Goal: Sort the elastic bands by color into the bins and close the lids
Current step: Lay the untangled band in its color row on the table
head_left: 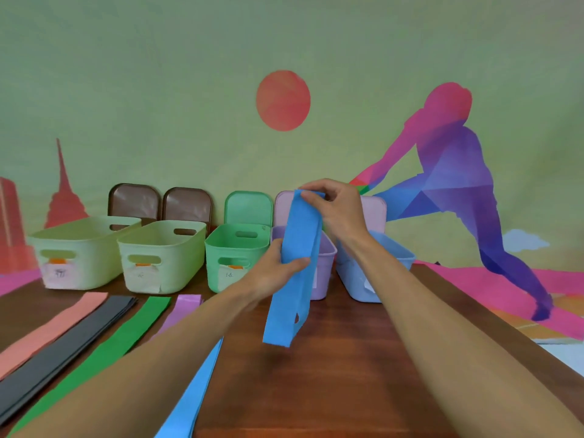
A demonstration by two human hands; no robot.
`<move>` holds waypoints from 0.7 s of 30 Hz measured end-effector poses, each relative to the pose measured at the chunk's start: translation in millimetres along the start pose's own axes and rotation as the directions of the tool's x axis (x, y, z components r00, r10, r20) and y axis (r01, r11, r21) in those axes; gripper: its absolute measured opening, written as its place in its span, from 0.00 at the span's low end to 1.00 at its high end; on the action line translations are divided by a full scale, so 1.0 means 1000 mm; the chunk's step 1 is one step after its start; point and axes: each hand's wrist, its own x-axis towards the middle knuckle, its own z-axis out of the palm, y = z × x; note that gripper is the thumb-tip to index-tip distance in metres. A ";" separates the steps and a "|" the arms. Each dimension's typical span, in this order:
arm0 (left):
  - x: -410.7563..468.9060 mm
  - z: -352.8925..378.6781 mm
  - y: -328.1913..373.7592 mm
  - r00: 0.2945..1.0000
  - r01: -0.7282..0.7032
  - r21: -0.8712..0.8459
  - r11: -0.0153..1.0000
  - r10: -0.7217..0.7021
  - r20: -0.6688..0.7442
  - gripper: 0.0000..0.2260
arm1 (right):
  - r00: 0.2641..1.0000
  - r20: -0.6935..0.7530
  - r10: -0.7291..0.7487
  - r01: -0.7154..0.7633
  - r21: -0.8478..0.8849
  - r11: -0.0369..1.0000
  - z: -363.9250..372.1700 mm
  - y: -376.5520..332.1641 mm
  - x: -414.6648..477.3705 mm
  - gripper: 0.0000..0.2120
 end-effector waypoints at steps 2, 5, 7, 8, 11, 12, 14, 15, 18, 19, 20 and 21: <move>-0.008 -0.003 0.002 0.999 0.003 -0.017 1.000 -0.003 0.040 0.11 | 1.000 -0.022 -0.012 0.012 0.000 1.000 0.002 -0.010 0.002 0.07; -0.020 -0.007 0.000 0.992 0.023 -0.078 0.997 -0.014 0.122 0.11 | 1.000 -0.029 -0.009 0.007 -0.055 0.998 0.007 -0.017 -0.001 0.04; -0.026 -0.012 -0.003 0.981 0.060 -0.084 0.995 -0.043 0.191 0.12 | 0.998 -0.058 0.007 -0.011 -0.081 0.997 0.008 -0.019 -0.004 0.02; -0.028 -0.015 -0.006 0.973 0.078 -0.055 0.995 -0.064 0.220 0.12 | 0.996 -0.091 0.016 -0.023 -0.078 0.997 0.008 -0.019 -0.004 0.03; -0.033 -0.023 -0.016 0.952 0.128 0.098 0.987 -0.150 0.266 0.10 | 0.978 -0.202 0.051 -0.064 -0.060 0.996 0.005 -0.019 -0.003 0.05; -0.035 -0.025 -0.019 0.949 0.140 0.130 0.982 -0.171 0.265 0.10 | 0.974 -0.219 0.061 -0.075 -0.058 0.995 0.003 -0.018 -0.003 0.05; -0.034 -0.026 -0.026 0.953 0.145 0.149 0.978 -0.178 0.246 0.09 | 0.972 -0.224 0.072 -0.088 -0.065 0.994 0.002 -0.018 -0.004 0.04; -0.034 -0.025 -0.028 0.957 0.139 0.148 0.979 -0.171 0.234 0.08 | 0.971 -0.225 0.076 -0.093 -0.069 0.993 0.001 -0.017 -0.005 0.03; -0.031 -0.023 -0.026 0.981 0.109 0.167 0.980 -0.133 0.144 0.11 | 0.975 -0.205 0.086 -0.096 -0.041 0.995 0.001 -0.017 -0.003 0.05; -0.029 -0.021 -0.024 0.987 0.101 0.149 0.984 -0.118 0.111 0.14 | 0.980 -0.177 0.089 -0.094 -0.020 0.995 0.001 -0.017 -0.003 0.05; -0.025 -0.020 -0.023 0.990 0.098 0.113 0.989 -0.108 0.090 0.18 | 0.986 -0.144 0.089 -0.090 -0.001 0.996 0.003 -0.017 -0.002 0.05; -0.021 -0.019 -0.022 0.992 0.095 0.086 0.992 -0.102 0.074 0.22 | 0.990 -0.111 0.086 -0.086 0.010 0.996 0.004 -0.017 -0.002 0.05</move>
